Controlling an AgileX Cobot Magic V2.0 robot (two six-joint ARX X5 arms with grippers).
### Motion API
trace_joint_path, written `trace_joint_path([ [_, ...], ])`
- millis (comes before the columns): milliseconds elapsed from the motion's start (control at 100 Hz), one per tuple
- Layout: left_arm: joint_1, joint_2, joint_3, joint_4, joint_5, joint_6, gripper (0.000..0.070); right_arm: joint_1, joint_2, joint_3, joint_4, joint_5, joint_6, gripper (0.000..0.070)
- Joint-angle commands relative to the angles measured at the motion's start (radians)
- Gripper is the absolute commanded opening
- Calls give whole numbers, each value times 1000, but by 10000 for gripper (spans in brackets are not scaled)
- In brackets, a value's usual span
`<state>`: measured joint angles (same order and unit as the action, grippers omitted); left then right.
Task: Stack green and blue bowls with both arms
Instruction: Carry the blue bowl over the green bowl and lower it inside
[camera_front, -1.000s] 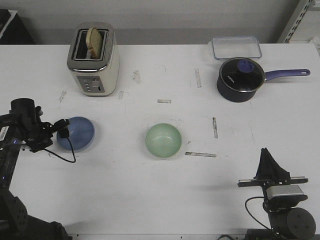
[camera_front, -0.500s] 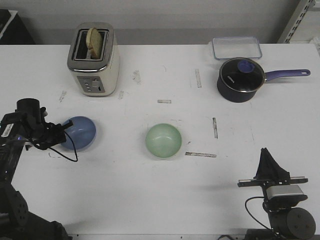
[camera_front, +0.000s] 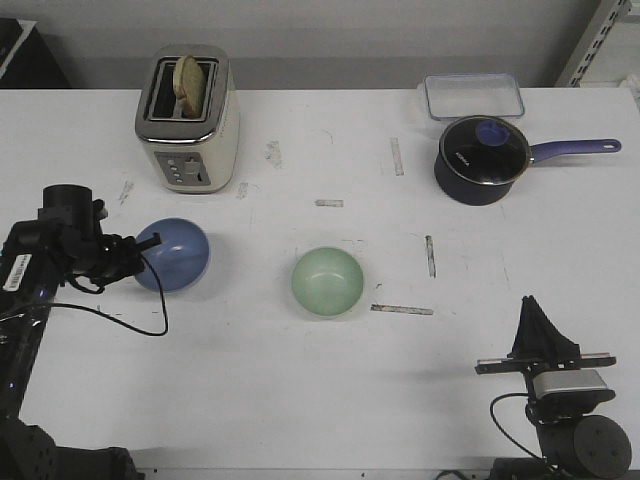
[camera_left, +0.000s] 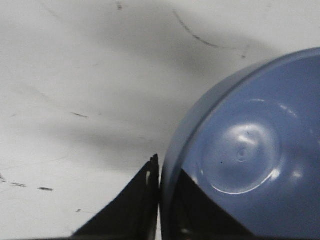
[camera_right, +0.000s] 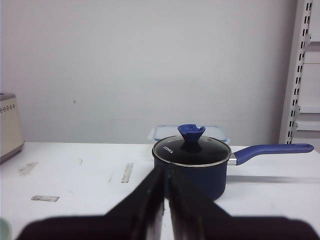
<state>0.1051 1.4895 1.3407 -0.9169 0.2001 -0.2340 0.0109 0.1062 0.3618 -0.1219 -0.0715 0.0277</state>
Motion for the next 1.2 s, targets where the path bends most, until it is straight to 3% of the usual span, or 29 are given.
trace_joint_path([
  [0,-58,16,44,-1,3,-41,0,-2,-3,4,15,1,8,4],
  [190,-240,65,144,-5,3,-127,0,-2,-3,4,15,1,8,4],
  [630,-603,345,436,-31,11,-130,0,-2,-3,4,16,1,8,4],
  [1050,-680,447,467,-27,9,-124,6,-2,-3,4,16,1,8,4],
  [1190,-689,456,467,-40,9,-118,71,-2,-3,4,16,1,8,4],
])
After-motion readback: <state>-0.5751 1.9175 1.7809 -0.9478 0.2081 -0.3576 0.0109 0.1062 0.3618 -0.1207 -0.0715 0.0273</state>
